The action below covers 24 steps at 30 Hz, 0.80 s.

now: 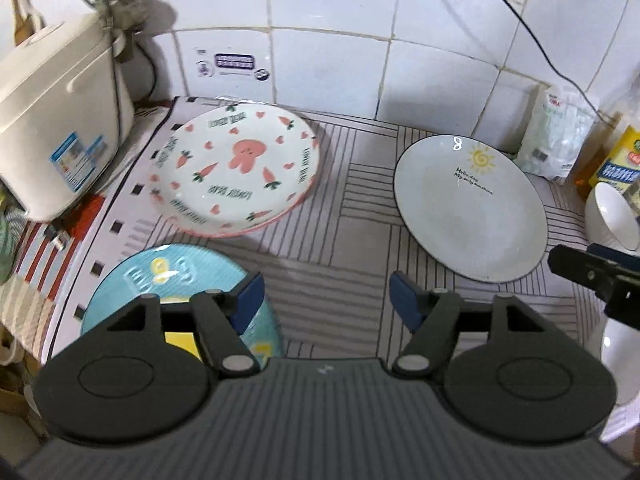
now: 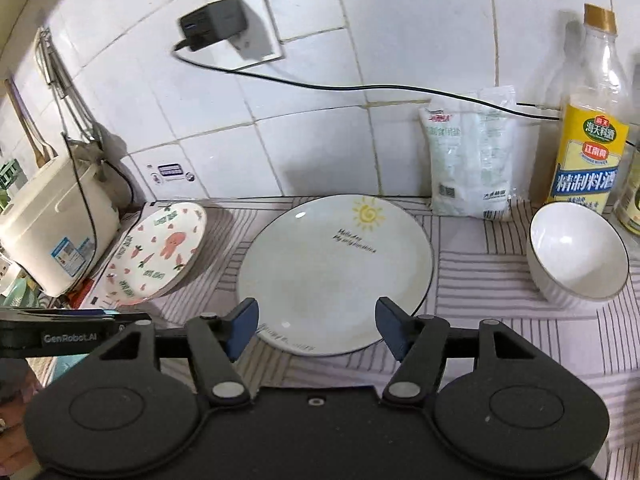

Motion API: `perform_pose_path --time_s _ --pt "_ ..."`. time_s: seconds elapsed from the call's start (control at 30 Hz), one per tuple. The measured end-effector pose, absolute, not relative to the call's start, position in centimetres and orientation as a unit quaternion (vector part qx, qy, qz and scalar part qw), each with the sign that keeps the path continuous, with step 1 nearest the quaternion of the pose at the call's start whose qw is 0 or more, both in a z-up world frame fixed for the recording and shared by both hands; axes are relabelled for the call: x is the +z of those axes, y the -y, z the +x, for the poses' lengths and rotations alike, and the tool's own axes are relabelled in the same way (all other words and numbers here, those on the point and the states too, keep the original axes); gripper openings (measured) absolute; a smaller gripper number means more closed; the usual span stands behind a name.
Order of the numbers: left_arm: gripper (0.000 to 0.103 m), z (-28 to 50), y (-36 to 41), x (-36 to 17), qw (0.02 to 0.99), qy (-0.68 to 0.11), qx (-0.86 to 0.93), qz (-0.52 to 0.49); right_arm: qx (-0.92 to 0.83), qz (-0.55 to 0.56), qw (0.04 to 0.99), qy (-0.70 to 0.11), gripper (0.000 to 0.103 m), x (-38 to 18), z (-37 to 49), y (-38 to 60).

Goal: Organize plates and bowls
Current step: 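Move both grippers back to the rim of the blue egg plate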

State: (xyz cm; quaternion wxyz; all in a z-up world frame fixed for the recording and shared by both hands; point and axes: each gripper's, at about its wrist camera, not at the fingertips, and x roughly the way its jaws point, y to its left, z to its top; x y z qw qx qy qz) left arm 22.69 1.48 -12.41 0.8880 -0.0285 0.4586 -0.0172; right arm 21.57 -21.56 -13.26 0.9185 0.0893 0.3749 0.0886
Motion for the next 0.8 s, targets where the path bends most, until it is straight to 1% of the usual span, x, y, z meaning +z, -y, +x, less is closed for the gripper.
perform_pose_path --time_s 0.13,0.2,0.33,0.5,0.8 --pt "0.070 20.2 -3.6 -11.4 0.890 -0.454 -0.020 -0.033 0.095 0.073 0.923 -0.366 0.070 -12.2 19.4 19.4" --pt "0.079 19.0 -4.7 -11.1 0.891 -0.453 -0.022 -0.033 0.101 0.070 0.923 -0.363 0.071 -11.7 18.3 18.3" --pt "0.085 16.7 -6.7 -10.8 0.896 -0.443 -0.023 -0.027 0.111 0.066 0.925 -0.358 0.073 -11.2 16.1 16.2" --pt "0.091 14.7 -9.1 -10.7 0.900 -0.435 -0.017 -0.015 0.149 0.070 0.921 -0.352 0.073 -11.4 14.0 13.5" --pt "0.092 13.2 -14.6 -12.5 0.901 -0.433 0.009 -0.021 0.193 0.072 0.920 -0.334 0.073 -12.8 12.3 9.2"
